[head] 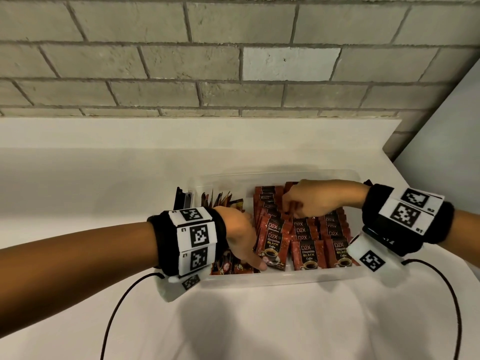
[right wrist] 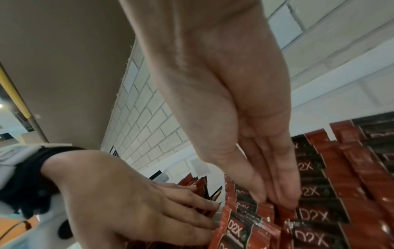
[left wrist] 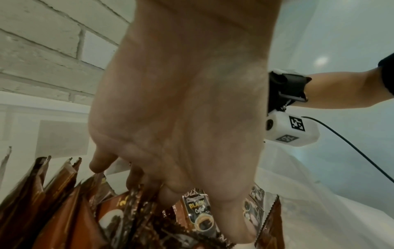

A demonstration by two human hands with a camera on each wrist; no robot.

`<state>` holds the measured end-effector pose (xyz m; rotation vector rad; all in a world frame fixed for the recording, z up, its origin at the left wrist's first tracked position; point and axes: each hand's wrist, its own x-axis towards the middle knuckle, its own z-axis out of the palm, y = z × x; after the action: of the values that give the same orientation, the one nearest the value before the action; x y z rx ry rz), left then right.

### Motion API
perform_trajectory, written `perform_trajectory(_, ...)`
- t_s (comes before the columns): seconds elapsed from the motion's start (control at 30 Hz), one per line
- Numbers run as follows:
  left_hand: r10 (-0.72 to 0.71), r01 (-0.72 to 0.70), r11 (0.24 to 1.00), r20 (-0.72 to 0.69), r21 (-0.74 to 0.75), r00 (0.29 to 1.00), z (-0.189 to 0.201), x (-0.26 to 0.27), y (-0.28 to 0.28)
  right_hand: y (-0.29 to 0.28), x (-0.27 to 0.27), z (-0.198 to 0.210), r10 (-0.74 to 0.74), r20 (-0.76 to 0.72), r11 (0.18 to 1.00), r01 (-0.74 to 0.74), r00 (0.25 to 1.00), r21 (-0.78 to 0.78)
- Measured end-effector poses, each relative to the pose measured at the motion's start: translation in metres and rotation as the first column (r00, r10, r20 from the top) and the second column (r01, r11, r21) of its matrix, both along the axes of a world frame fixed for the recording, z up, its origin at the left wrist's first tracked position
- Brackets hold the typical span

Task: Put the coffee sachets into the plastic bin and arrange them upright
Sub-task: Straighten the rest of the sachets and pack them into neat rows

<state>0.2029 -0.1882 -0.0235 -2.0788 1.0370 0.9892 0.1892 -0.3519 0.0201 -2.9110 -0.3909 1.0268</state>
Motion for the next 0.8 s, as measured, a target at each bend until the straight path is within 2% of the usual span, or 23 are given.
perform_trajectory(0.1, -0.005, 0.006, 1.0, -0.028, 0.023, 1.0, -0.001, 0.0, -0.003, 0.001, 0.0, -0.002, -0.016, -0.032, 0.998, 0.018, 0.999, 0.057)
perform_trajectory(0.23, -0.02, 0.022, 0.999, -0.062, 0.029, 0.998, 0.003, 0.001, -0.003, -0.004, 0.0, 0.002, -0.12, -0.038, 0.975, 0.125, 0.992, 0.185)
perform_trajectory(0.33, -0.024, 0.026, 0.999, -0.042, 0.043, 0.999, 0.008, -0.001, -0.003, -0.01, 0.0, 0.004, -0.159, -0.05, 0.968, 0.166, 0.986, 0.19)
perform_trajectory(0.4, -0.026, 0.028, 0.998, -0.038, 0.056, 0.999, 0.011, -0.004, -0.005, -0.011, -0.001, 0.0, -0.174, -0.104, 0.965, 0.19, 0.979, 0.181)
perform_trajectory(0.53, -0.022, 0.024, 0.999, -0.057, 0.036, 0.998, 0.017, -0.011, -0.007, -0.01, -0.005, -0.002, -0.253, -0.216, 0.905, 0.31, 0.943, 0.292)
perform_trajectory(0.6, -0.016, 0.018, 0.999, -0.055, 0.033, 0.998, 0.02, -0.013, -0.007, -0.013, -0.005, 0.002, -0.242, -0.165, 0.921, 0.28, 0.956, 0.27)
perform_trajectory(0.67, -0.017, 0.019, 0.999, -0.054, 0.042, 0.998, 0.024, -0.013, -0.007, -0.014, -0.006, 0.006, -0.171, -0.108, 0.967, 0.187, 0.979, 0.174)
perform_trajectory(0.8, -0.044, 0.046, 0.999, -0.069, 0.027, 0.997, 0.024, -0.015, -0.007, -0.008, -0.011, 0.006, 0.011, -0.177, 1.0, -0.014, 0.984, -0.014)
